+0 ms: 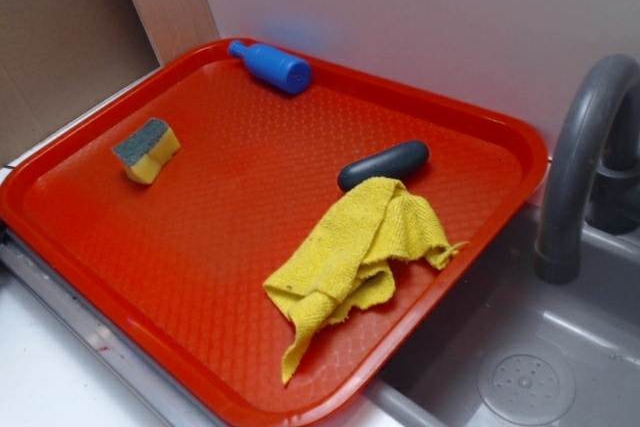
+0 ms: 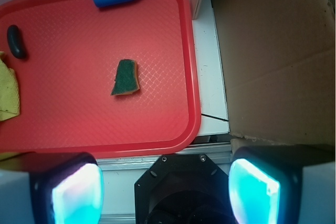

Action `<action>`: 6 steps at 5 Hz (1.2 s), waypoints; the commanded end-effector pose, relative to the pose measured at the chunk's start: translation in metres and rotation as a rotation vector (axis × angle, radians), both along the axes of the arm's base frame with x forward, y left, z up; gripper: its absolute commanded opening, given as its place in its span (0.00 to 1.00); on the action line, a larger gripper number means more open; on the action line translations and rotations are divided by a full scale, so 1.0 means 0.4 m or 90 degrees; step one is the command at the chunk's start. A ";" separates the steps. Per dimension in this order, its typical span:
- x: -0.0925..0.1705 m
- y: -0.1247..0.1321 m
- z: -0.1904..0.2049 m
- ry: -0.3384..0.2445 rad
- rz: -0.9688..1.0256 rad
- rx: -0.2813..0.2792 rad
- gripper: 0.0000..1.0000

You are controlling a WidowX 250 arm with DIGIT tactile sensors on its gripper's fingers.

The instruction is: Grab the plastic pickle.

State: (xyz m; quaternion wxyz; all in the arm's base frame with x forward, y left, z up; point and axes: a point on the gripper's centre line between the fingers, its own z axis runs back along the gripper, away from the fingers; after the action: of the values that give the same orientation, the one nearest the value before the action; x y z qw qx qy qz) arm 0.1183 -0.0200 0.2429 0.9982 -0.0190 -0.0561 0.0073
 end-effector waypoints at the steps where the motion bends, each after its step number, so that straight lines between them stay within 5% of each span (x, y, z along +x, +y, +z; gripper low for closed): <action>1: 0.000 0.000 0.000 0.000 0.000 0.000 1.00; 4: 0.196 -0.272 -0.060 -0.126 -0.119 -0.083 1.00; 6: 0.295 -0.478 -0.095 -0.146 -0.218 -0.141 1.00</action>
State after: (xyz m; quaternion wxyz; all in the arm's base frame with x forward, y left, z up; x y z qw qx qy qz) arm 0.2398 -0.1991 0.1803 0.9723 -0.1207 -0.1369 -0.1458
